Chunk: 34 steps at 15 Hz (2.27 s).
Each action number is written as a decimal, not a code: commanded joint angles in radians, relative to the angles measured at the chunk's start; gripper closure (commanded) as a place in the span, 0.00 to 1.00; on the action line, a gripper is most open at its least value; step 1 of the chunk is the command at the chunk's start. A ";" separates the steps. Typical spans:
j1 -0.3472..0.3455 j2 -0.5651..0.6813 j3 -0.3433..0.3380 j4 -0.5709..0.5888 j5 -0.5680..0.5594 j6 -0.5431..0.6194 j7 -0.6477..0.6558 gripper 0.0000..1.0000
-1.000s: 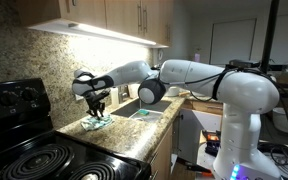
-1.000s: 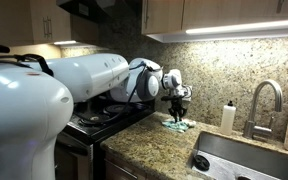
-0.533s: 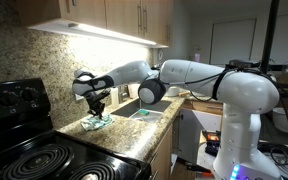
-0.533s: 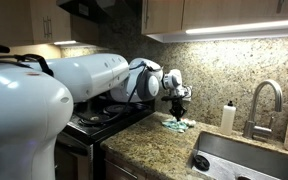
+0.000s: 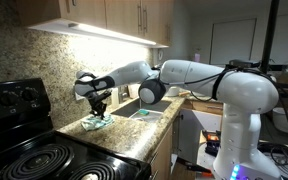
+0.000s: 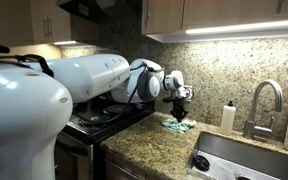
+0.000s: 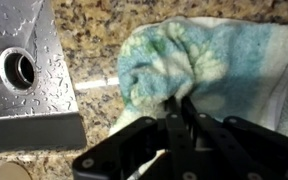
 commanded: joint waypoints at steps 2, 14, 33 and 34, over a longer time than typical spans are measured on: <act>-0.033 0.007 0.008 -0.029 0.006 -0.043 -0.044 0.91; -0.075 0.044 0.045 -0.032 0.015 -0.126 -0.027 0.92; -0.105 0.032 0.039 -0.012 0.021 -0.314 0.061 0.92; -0.108 0.033 0.040 -0.013 0.020 -0.328 0.057 0.92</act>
